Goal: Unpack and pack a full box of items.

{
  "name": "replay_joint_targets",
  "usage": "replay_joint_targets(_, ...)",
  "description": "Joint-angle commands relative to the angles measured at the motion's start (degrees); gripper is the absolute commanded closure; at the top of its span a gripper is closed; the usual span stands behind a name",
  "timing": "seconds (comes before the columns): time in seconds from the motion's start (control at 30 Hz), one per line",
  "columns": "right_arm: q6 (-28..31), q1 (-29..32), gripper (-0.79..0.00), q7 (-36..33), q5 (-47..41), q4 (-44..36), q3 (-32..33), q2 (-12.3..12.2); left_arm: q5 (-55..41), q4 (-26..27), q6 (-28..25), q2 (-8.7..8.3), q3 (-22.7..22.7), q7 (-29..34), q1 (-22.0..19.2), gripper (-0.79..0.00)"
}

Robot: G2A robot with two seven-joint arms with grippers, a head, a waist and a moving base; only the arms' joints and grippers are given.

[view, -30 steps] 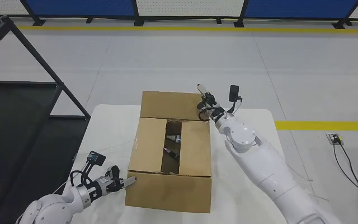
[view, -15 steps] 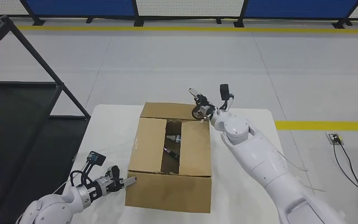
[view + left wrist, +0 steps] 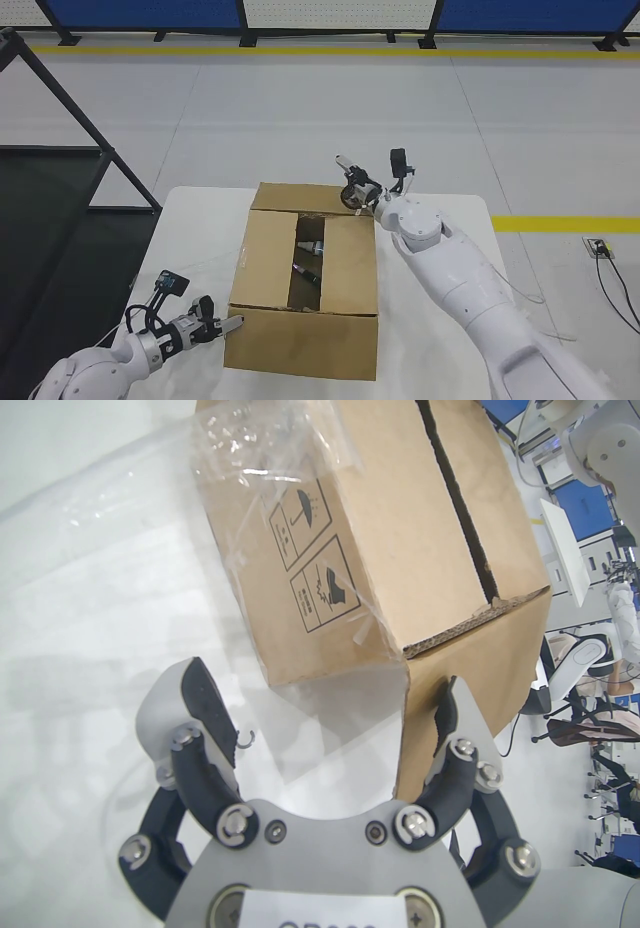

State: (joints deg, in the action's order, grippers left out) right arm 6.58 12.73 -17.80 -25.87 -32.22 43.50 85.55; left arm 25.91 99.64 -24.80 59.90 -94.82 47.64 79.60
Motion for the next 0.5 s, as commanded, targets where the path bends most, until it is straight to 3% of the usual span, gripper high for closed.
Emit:
replay_joint_targets(0.0,1.7,0.5,-0.785,-3.4,0.0,-1.0,0.6,-0.3,0.7,0.3,-0.4,-0.09,0.1,-0.8,0.4,-0.785)
replay_joint_targets(0.17,4.4,2.5,-0.785,-13.3,0.4,-6.0,2.3,-1.4,-0.9,0.6,-1.3,-0.33,-0.6,-1.9,1.1,-0.785)
replay_joint_targets(0.3,3.0,4.7,-0.785,-20.8,2.5,-11.0,3.2,-2.5,-5.8,0.6,-2.1,-0.70,-3.6,-2.2,1.5,-0.785)
replay_joint_targets(0.47,-0.6,8.2,-0.785,-22.8,7.6,-16.9,2.7,-3.4,-10.9,-0.7,-1.1,-1.22,-8.5,-3.0,1.4,-0.785)
